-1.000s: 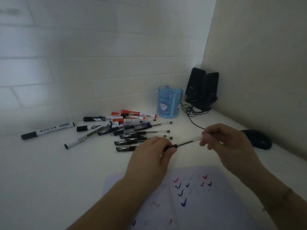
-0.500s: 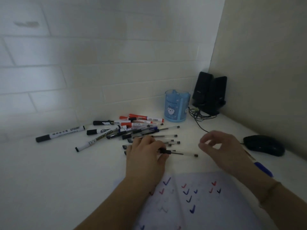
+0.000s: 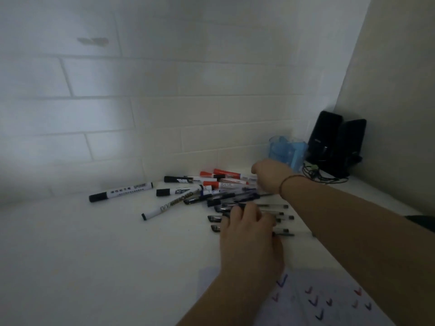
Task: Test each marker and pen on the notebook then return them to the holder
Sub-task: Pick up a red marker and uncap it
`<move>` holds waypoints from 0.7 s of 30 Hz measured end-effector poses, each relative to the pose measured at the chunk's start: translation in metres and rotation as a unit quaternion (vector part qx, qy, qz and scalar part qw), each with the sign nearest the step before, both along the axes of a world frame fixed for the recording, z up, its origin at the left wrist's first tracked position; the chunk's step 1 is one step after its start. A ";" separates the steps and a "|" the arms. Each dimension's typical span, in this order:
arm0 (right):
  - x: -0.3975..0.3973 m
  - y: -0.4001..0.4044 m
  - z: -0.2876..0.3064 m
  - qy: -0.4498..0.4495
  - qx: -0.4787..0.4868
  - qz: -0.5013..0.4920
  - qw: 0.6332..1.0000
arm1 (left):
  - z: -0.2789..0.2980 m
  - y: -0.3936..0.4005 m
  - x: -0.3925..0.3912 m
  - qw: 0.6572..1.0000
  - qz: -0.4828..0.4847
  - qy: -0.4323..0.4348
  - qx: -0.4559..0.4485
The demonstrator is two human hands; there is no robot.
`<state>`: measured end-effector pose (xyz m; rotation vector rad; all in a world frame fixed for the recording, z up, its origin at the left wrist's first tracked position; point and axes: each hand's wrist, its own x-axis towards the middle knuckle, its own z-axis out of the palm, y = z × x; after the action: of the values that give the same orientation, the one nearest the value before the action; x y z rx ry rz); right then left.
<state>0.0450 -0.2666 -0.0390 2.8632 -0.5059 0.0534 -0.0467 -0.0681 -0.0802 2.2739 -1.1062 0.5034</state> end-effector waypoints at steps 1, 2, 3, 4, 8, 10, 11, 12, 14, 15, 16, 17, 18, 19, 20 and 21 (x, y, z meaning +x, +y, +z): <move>0.004 -0.003 -0.002 0.004 0.001 -0.006 1.000 | 0.000 0.000 0.000 1.000 -0.001 -0.002 -0.002; 0.007 -0.005 -0.003 0.003 0.007 -0.008 1.000 | -0.001 0.000 0.000 1.000 -0.003 -0.005 -0.004; 0.008 -0.005 -0.003 -0.004 0.011 -0.009 1.000 | -0.002 0.000 0.000 1.000 -0.006 -0.006 -0.007; 0.008 -0.005 -0.001 -0.019 0.015 -0.008 1.000 | -0.002 0.001 0.000 1.000 -0.008 -0.006 -0.012; -0.028 0.011 0.027 -0.167 0.107 0.005 0.980 | -0.005 0.001 0.001 0.999 -0.012 -0.015 -0.037; -0.071 0.026 0.043 -0.266 0.175 0.039 0.947 | 0.002 0.001 -0.005 0.993 -0.039 0.039 -0.103; -0.097 0.035 0.049 -0.307 0.210 0.048 0.927 | 0.007 0.002 -0.009 0.985 -0.054 0.076 -0.148; -0.124 0.042 0.053 -0.332 0.252 0.043 0.908 | 0.011 0.003 -0.013 0.976 -0.064 0.096 -0.185; -0.176 0.054 0.054 -0.331 0.375 0.007 0.866 | 0.016 0.003 -0.018 0.975 -0.053 0.067 -0.204; -0.197 0.058 0.052 -0.322 0.448 -0.006 0.834 | 0.016 0.003 -0.020 0.980 -0.037 0.033 -0.193; -0.214 0.059 0.049 -0.319 0.516 -0.012 0.795 | 0.016 0.003 -0.020 0.984 -0.024 0.002 -0.178; -0.229 0.061 0.046 -0.328 0.569 -0.010 0.754 | 0.017 0.004 -0.020 0.987 -0.023 -0.016 -0.160; -0.240 0.063 0.044 -0.347 0.611 -0.001 0.712 | 0.018 0.004 -0.021 0.989 -0.043 -0.021 -0.142; -0.250 0.066 0.042 -0.368 0.640 0.014 0.674 | 0.020 0.004 -0.023 0.989 -0.081 -0.012 -0.123; -0.257 0.068 0.040 -0.389 0.657 0.032 0.645 | 0.023 0.005 -0.027 0.987 -0.128 0.006 -0.097; -0.260 0.073 0.038 -0.409 0.656 0.044 0.633 | 0.026 0.005 -0.033 0.982 -0.174 0.033 -0.064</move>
<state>-0.2152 -0.1936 -0.0007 4.0952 -0.7388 1.7856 -0.0792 -0.0631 -0.0546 1.9180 -1.3617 0.3441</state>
